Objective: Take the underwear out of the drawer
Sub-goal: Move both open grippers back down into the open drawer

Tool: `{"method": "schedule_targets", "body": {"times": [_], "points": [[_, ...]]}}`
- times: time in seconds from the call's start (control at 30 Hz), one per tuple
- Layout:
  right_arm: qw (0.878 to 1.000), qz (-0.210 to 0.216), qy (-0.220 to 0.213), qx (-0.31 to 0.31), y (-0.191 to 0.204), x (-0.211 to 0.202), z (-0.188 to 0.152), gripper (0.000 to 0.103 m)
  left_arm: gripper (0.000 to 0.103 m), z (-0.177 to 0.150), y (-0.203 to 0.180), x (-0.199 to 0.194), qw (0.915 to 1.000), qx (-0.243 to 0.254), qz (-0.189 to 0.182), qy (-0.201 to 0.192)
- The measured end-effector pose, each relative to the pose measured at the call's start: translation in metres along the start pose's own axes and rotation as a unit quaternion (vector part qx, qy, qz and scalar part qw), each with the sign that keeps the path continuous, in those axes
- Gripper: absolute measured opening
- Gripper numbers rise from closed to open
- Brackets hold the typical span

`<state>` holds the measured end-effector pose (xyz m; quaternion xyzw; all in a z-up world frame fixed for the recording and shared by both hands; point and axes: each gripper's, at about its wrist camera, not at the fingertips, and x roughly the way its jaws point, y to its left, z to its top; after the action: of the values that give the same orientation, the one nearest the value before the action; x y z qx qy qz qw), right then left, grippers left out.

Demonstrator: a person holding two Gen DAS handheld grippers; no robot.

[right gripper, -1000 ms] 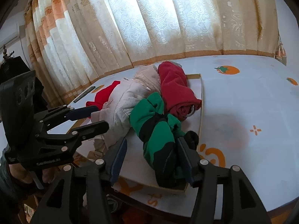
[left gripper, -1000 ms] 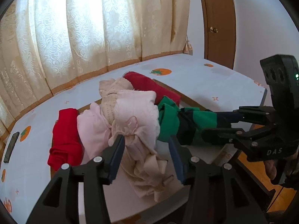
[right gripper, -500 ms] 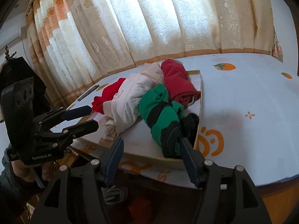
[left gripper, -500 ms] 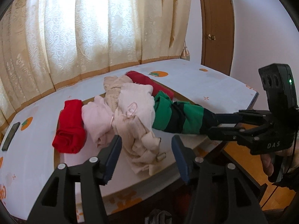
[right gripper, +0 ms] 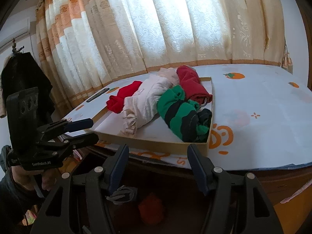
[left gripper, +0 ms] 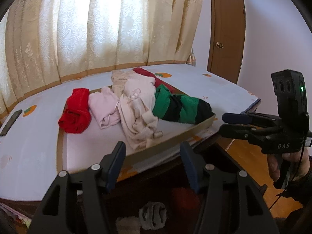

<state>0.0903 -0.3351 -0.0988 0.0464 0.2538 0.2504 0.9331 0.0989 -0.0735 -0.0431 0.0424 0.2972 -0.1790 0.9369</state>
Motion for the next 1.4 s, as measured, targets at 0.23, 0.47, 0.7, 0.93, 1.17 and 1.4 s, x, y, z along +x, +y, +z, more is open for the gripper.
{"method": "schedule_targets", "body": {"times": [0.23, 0.47, 0.7, 0.93, 1.17, 1.4], "points": [[0.999, -0.002, 0.007, -0.031, 0.018, -0.001, -0.013, 0.065, 0.06, -0.013, 0.002, -0.009, 1.0, -0.007, 0.007, 0.0], [0.998, 0.003, 0.022, -0.062, 0.036, 0.004, -0.03, 0.065, 0.06, -0.027, 0.005, -0.014, 0.9998, -0.017, 0.011, 0.001], [0.996, 0.012, 0.04, -0.076, 0.043, 0.011, -0.043, 0.065, 0.06, -0.041, 0.014, -0.015, 0.9992, -0.036, 0.015, 0.009], [0.995, 0.007, 0.053, -0.081, 0.044, 0.016, -0.052, 0.065, 0.06, -0.054, 0.021, -0.012, 0.9985, -0.047, 0.021, 0.021], [0.991, 0.004, 0.074, -0.111, 0.051, 0.026, -0.061, 0.065, 0.06, -0.066, 0.027, -0.008, 0.9976, -0.051, 0.027, 0.038], [0.982, 0.008, 0.11, -0.151, 0.061, 0.043, -0.073, 0.065, 0.06, -0.081, 0.033, -0.003, 0.9961, -0.059, 0.034, 0.056]]}}
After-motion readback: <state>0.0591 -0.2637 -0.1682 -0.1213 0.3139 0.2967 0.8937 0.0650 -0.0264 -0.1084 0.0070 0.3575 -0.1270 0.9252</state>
